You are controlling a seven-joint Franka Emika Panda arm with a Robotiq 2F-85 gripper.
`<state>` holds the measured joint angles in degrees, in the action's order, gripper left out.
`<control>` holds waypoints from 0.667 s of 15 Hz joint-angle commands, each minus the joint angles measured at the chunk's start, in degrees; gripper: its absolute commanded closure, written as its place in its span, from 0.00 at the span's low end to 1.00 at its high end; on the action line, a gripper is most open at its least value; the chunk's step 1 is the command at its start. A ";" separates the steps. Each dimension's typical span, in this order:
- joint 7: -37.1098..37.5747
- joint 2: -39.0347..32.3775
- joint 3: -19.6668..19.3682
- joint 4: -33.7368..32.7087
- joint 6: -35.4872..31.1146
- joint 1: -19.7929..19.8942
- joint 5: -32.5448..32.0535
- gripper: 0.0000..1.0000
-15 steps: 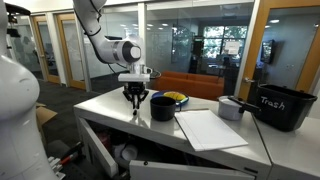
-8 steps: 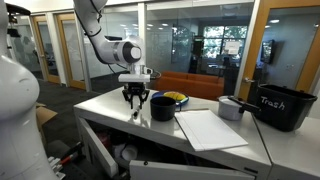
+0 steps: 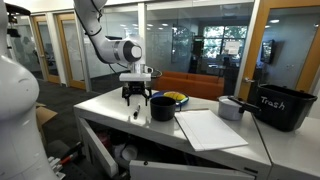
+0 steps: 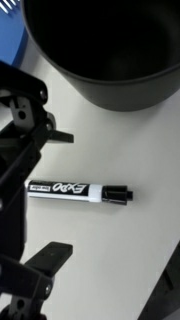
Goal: Remove the black marker from the black cup
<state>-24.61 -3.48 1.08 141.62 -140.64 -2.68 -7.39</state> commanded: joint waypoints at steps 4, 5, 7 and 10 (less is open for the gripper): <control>2.55 4.78 0.87 -0.85 2.01 -0.12 -0.51 0.00; 3.56 5.92 0.95 -1.01 2.38 -0.28 -0.45 0.00; 5.83 8.65 1.11 -1.26 3.34 -0.59 -0.07 0.00; 11.06 12.65 1.46 -1.86 5.99 -0.57 -0.59 0.00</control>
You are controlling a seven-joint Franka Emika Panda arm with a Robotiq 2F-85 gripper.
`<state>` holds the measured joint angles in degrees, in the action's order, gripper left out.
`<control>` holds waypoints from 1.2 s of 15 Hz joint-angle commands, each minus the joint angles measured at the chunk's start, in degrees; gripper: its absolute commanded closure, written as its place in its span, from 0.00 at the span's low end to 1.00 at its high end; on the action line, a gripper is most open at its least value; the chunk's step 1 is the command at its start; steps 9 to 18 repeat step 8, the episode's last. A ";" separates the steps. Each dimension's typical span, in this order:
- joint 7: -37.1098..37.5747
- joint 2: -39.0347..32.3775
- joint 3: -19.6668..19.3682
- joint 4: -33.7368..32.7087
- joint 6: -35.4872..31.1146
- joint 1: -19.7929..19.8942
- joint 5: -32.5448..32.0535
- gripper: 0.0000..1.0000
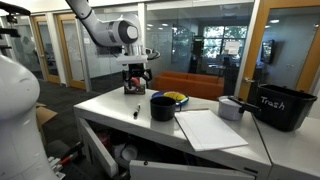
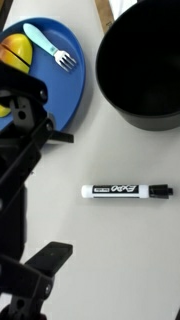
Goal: Remove the black marker from the black cup
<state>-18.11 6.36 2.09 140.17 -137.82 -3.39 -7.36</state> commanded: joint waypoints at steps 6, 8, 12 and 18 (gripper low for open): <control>5.71 5.12 0.04 -0.16 4.00 -0.07 0.00 0.00; 5.71 4.90 0.04 -0.08 3.97 -0.07 0.00 0.00; 5.71 4.90 0.04 -0.08 3.97 -0.07 0.00 0.00; 5.71 4.90 0.04 -0.08 3.97 -0.07 0.00 0.00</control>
